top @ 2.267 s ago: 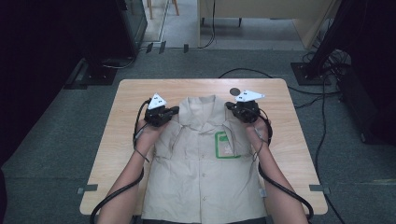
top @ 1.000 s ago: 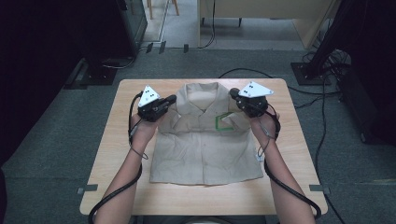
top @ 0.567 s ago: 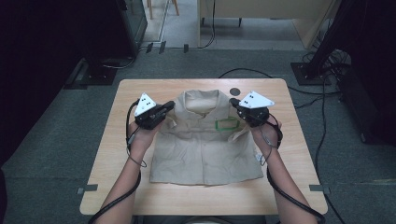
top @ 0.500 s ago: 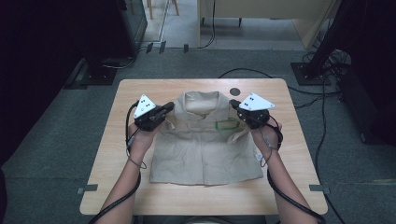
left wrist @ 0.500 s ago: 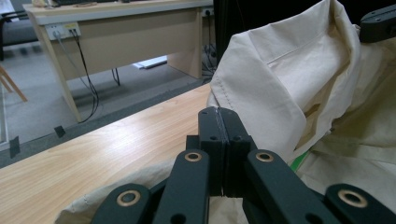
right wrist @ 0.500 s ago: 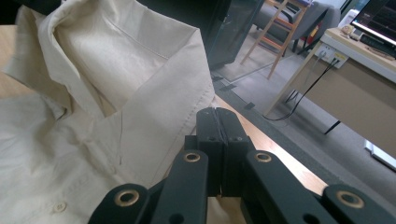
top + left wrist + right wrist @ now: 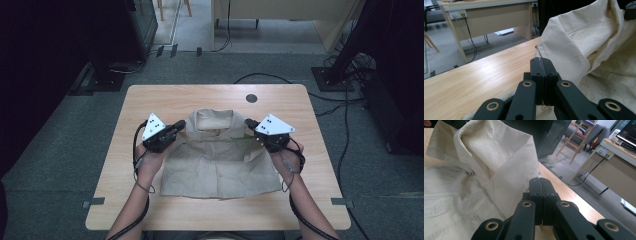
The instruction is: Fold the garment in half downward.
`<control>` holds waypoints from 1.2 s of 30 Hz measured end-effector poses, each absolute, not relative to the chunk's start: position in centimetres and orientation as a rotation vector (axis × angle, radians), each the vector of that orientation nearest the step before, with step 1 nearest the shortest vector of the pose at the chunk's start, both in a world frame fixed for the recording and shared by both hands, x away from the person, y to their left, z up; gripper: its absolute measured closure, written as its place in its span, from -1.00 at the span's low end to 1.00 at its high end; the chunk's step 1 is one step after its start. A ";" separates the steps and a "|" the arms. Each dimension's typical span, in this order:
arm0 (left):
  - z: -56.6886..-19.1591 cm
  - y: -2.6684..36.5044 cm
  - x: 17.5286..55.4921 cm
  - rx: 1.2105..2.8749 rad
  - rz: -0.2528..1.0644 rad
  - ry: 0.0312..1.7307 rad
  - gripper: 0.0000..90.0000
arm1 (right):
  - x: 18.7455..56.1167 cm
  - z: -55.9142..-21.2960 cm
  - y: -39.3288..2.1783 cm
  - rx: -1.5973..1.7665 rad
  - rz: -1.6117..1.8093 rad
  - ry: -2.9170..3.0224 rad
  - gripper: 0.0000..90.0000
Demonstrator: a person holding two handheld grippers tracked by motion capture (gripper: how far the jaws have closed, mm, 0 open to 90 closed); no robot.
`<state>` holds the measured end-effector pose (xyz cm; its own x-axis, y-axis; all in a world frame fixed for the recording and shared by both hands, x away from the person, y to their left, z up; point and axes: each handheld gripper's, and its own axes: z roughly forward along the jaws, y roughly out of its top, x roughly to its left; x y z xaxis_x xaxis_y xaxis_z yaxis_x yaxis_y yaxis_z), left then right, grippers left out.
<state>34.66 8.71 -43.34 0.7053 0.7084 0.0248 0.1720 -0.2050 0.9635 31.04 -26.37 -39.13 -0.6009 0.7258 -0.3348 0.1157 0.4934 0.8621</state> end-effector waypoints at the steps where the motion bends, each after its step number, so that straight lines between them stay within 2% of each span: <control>1: -43.4 8.8 34.4 1.741 0.568 0.703 0.99 | 30.8 -39.2 -26.4 0.695 1.107 2.031 0.99; 13: -44.7 9.2 31.9 1.747 0.542 0.709 0.99 | 28.5 -41.0 -26.3 0.691 1.107 2.074 0.98; 36: -46.8 8.7 29.6 1.785 0.492 0.711 0.99 | 26.0 -44.3 -27.0 0.757 1.149 2.151 0.98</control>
<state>29.61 8.75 -46.80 0.7340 0.6789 -0.0155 0.2247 -0.2213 0.9490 25.98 -27.01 -44.27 -0.6711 0.7071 -0.2229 0.2077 0.4679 0.8590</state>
